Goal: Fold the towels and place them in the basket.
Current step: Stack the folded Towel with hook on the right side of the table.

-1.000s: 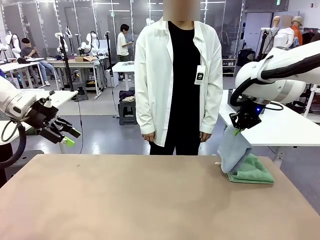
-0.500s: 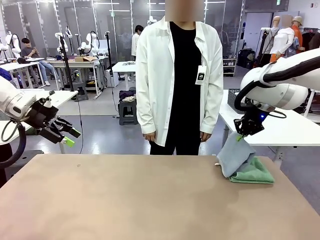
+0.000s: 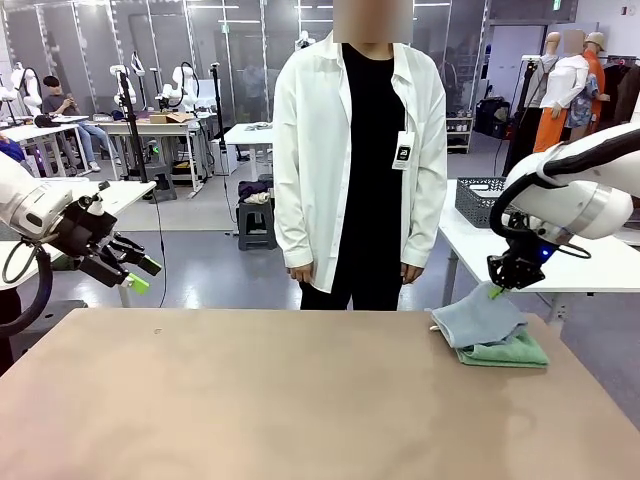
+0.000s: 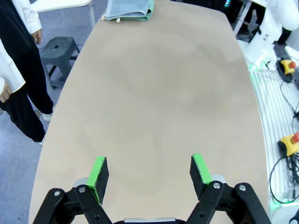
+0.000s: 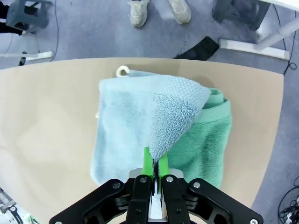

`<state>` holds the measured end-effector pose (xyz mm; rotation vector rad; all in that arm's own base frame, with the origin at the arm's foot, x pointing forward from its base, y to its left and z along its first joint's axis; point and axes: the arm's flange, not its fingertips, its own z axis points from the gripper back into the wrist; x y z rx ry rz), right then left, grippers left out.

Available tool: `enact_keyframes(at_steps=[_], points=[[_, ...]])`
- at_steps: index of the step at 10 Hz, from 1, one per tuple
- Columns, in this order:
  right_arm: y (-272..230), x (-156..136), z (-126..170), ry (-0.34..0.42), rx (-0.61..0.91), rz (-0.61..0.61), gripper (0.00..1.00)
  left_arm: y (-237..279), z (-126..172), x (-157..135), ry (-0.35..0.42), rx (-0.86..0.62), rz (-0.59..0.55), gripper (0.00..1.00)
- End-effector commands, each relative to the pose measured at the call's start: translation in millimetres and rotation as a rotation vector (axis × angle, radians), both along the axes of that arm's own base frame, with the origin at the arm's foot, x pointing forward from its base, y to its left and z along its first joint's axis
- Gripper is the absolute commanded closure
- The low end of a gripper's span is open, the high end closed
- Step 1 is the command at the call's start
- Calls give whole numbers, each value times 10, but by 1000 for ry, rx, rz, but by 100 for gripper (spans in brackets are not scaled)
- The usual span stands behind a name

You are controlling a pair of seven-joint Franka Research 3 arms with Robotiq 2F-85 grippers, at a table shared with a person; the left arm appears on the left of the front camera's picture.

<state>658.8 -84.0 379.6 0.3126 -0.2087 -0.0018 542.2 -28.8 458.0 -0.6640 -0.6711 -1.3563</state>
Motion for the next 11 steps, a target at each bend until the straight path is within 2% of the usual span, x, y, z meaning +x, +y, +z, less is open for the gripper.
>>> enact_keyframes(at_steps=[1, 4, 5, 6, 7, 8, 9, 10, 11], points=[[-211, 100, -77, 15, 20, 39, 95, -1, 11, -3, -2, -1, 0, 12], [-456, 210, -301, 50, 33, 55, 95, -1, 11, -3, -2, -1, 0, 12], [-479, 252, -366, 69, 41, 71, 91, -1, 11, -3, -2, -1, 0, 12], [-490, 257, -394, 83, 43, 70, 75, -1, 11, -3, -2, -1, 0, 12], [-506, 278, -415, 86, 36, 69, 71, -1, 11, -3, -2, -1, 0, 12], [-520, 286, -423, 90, 31, 72, 55, -1, 11, -3, -2, -1, 0, 12], [-547, 282, -407, 94, 22, 73, 51, -1, 11, -3, -2, -1, 0, 12], [-590, 248, -356, 109, 14, 71, 36, -1, 11, -3, -2, -1, 0, 12], [-634, 195, -260, 116, -6, 60, 31, -1, 11, -3, -2, -1, 0, 12]])
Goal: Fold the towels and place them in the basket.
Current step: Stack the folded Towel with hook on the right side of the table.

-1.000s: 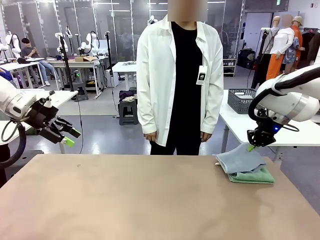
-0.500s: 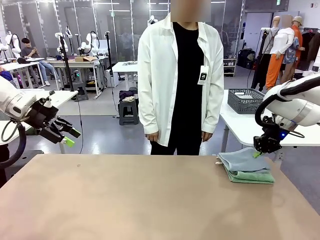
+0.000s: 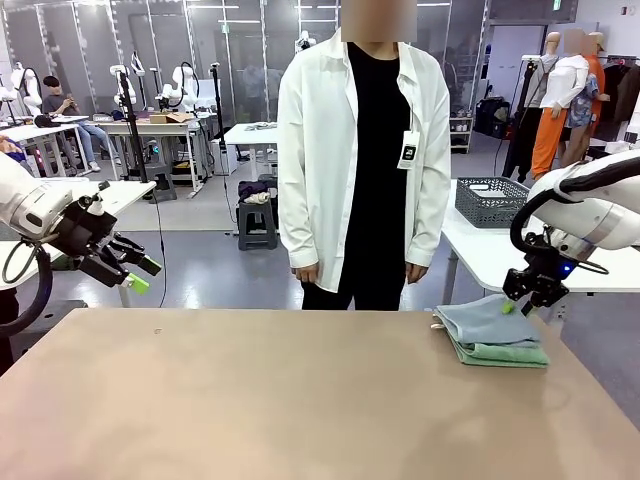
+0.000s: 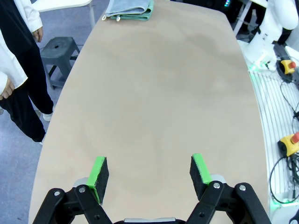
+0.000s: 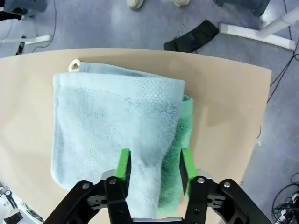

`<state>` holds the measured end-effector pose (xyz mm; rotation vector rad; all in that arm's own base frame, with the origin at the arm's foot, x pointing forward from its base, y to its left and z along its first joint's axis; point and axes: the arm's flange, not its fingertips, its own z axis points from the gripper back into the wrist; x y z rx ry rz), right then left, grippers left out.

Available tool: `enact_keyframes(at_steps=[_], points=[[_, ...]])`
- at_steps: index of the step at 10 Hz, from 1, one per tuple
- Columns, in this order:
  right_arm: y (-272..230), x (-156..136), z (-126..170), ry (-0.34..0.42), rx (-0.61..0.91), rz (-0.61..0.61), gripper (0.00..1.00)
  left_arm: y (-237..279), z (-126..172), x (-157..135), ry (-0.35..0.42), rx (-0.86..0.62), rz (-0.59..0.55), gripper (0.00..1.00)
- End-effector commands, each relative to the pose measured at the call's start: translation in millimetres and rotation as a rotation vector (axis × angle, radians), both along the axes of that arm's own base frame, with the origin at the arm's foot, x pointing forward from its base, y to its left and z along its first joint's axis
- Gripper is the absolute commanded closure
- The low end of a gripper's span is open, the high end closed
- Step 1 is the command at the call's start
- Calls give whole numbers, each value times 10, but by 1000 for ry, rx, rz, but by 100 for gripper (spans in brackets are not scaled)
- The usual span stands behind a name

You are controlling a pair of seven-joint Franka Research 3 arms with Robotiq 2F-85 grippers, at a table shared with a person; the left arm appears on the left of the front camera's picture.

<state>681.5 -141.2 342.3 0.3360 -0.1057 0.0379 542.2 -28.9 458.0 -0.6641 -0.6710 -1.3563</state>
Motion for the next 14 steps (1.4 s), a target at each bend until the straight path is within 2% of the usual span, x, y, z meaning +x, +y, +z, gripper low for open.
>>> enact_keyframes(at_steps=[1, 2, 3, 5, 6, 8, 11, 13, 14], points=[[-140, -90, 241, 16, -57, -16, 16, 0, 11, -3, -2, -1, 0, 12], [-226, -185, 412, 2, -56, -39, 12, 0, 11, -3, -2, -1, 0, 12], [-241, -397, 694, -20, -38, -43, 0, 0, 11, -3, -2, -1, 0, 12], [-148, -1211, 1664, -189, 14, -45, 0, 0, 11, -3, -2, -1, 0, 12], [-91, -1568, 2139, -250, 29, -59, 0, 0, 11, -3, -2, -1, 0, 12], [77, -2171, 2859, -376, 43, -85, 0, 0, 11, -3, -2, -1, 0, 12], [299, -2814, 3343, -442, 2, -54, 0, 0, 11, -3, -2, -1, 0, 12], [378, -3017, 3376, -470, -22, -52, 0, 0, 11, -3, -2, -1, 0, 12], [367, -3011, 3334, -504, -43, -74, 0, 0, 11, -3, -2, -1, 0, 12]])
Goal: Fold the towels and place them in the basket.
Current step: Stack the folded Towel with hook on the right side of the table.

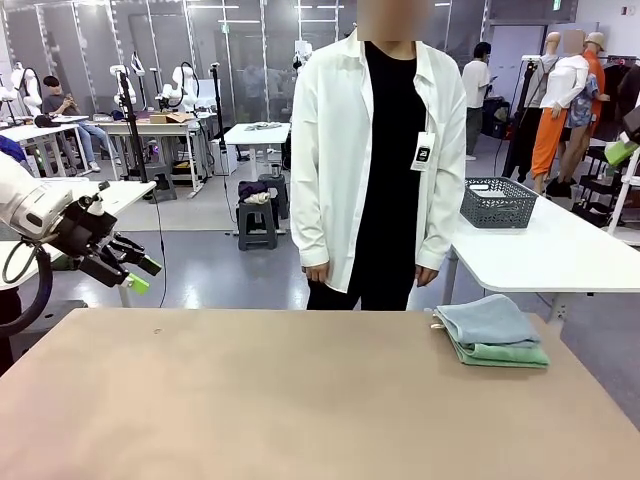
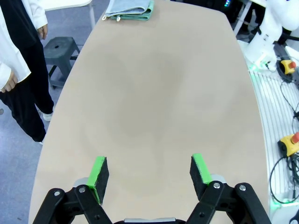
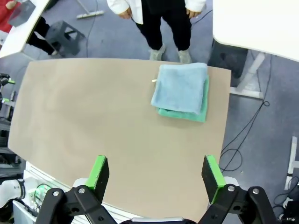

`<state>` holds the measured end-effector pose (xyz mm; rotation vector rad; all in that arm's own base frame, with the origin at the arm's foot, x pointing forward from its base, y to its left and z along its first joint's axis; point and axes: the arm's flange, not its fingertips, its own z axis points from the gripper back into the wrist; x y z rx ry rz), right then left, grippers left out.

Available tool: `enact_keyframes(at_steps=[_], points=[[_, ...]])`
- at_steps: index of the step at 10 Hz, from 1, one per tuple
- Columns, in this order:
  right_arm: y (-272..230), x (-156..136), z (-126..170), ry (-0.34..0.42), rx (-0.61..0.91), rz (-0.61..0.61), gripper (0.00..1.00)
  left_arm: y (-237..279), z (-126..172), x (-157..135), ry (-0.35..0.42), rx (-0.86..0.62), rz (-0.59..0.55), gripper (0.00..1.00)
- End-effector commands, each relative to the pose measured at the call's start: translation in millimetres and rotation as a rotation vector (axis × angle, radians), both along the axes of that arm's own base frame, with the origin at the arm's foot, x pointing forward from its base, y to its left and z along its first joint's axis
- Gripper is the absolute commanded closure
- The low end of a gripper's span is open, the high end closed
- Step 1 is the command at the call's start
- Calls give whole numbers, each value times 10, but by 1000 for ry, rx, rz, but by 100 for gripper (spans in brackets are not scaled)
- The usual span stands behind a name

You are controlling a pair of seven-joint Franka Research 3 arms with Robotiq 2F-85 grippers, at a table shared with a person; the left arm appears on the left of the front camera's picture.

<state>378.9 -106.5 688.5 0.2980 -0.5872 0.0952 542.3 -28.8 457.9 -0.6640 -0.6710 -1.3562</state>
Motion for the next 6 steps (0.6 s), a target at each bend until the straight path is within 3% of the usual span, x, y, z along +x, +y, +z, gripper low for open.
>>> enact_keyframes(at_steps=[1, 6], points=[[-9, 28, 49, 13, 16, 9, 0, -1, 12, -4, -2, -1, -1, 12], [-9, 28, 49, 13, 16, 9, 0, -1, 12, -4, -2, -1, -1, 12]])
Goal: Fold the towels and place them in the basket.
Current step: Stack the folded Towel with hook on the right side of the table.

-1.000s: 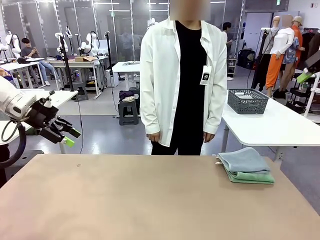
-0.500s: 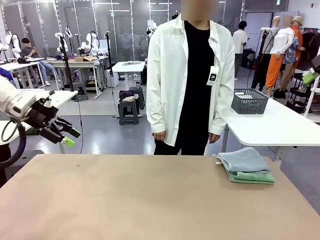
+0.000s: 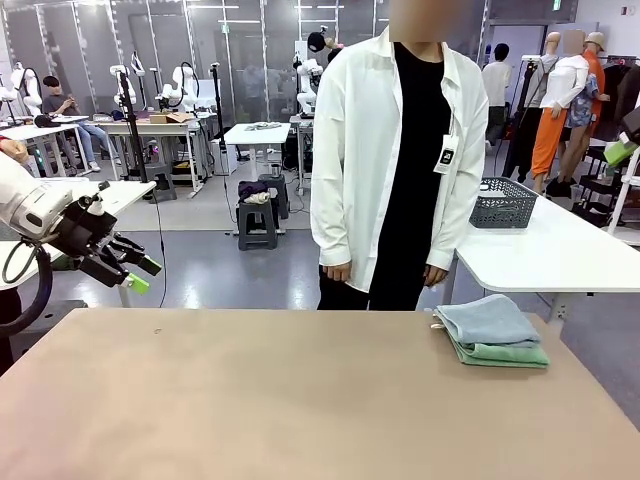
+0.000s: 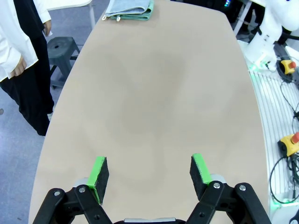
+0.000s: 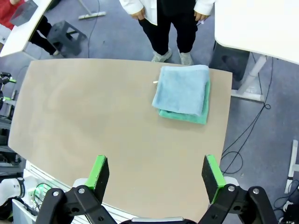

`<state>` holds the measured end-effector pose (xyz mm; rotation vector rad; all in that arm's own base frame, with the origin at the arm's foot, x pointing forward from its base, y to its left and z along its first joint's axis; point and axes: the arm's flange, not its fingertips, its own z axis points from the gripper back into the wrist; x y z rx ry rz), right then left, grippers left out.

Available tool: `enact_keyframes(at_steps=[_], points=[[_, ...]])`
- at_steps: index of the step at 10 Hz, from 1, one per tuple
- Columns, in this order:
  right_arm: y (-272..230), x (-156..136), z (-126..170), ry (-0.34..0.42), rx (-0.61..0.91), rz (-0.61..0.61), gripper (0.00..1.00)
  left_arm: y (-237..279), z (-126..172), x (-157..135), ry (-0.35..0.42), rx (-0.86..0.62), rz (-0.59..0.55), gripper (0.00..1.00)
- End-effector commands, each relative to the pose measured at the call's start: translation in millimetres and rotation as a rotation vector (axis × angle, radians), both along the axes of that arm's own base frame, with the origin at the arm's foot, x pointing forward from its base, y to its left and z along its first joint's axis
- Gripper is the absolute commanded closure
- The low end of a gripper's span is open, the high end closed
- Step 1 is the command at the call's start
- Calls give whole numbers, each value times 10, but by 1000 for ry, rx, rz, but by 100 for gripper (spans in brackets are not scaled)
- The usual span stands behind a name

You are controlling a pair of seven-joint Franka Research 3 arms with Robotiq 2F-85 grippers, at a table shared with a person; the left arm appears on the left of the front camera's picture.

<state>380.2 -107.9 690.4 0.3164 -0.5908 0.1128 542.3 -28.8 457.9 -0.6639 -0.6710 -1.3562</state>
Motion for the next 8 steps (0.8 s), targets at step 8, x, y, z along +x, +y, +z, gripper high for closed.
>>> enact_keyframes(at_steps=[8], points=[[6, 15, 30, 19, 3, -12, 0, -1, 11, -4, -2, -1, 0, 12]])
